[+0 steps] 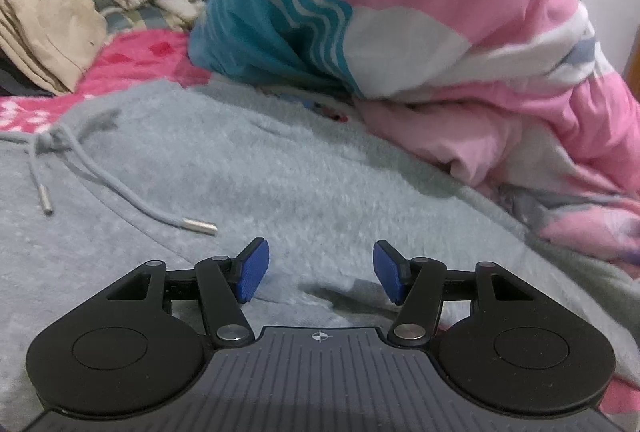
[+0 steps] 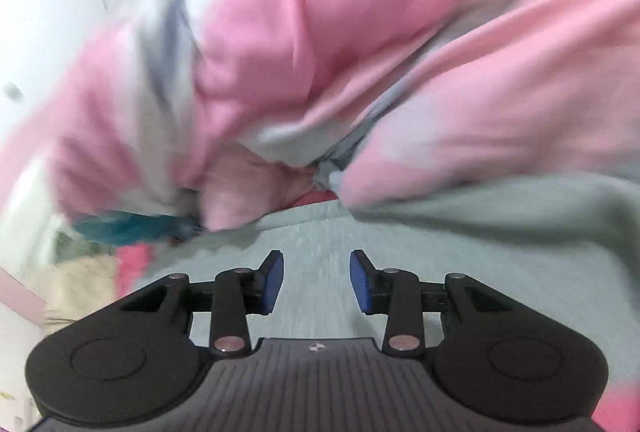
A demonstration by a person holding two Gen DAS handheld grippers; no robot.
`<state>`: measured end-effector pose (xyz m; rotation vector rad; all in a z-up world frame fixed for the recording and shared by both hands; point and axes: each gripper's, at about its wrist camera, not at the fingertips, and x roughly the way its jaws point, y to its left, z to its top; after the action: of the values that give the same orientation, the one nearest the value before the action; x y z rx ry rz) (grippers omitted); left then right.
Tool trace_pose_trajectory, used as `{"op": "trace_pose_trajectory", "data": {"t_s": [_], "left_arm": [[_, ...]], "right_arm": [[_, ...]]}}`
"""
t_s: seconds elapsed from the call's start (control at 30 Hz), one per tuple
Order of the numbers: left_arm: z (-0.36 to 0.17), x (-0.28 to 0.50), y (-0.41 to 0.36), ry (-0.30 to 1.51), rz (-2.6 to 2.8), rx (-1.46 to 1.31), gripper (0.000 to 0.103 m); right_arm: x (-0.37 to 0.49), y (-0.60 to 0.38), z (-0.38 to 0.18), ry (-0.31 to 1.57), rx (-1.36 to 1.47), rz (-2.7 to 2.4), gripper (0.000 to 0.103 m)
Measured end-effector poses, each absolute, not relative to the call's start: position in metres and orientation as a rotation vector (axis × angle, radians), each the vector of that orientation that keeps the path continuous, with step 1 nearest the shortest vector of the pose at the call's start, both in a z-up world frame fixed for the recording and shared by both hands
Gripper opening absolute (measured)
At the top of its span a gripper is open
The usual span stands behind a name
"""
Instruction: Fold clothes
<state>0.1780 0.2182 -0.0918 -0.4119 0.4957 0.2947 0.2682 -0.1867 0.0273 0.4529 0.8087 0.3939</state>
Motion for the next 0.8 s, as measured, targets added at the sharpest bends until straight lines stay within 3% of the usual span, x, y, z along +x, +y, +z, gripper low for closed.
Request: {"op": "trace_pose_trajectory", "data": {"t_s": [0.2,0.3,0.33,0.53,0.8], "left_arm": [[-0.062,0.143,0.225,0.463,0.273,-0.471,0.061],[-0.039,0.111,0.222,0.444,0.250,-0.434,0.063],[-0.032,0.098,0.221,0.445,0.240,-0.416,0.064],[-0.026,0.012,0.234,0.495,0.285,-0.438,0.066],[-0.061,-0.048,0.275,0.560,0.395,-0.627,0.066]], "right_arm": [[0.086,-0.331,0.115,0.557,0.464,0.211,0.043],[-0.004,-0.403,0.159,0.431,0.467,0.120,0.068],[-0.023,-0.416,0.162,0.417,0.484,0.112,0.068],[-0.029,-0.398,0.066,0.592,0.738,0.261,0.068],[-0.021,-0.364,-0.052,0.821,0.965,0.329,0.064]]}}
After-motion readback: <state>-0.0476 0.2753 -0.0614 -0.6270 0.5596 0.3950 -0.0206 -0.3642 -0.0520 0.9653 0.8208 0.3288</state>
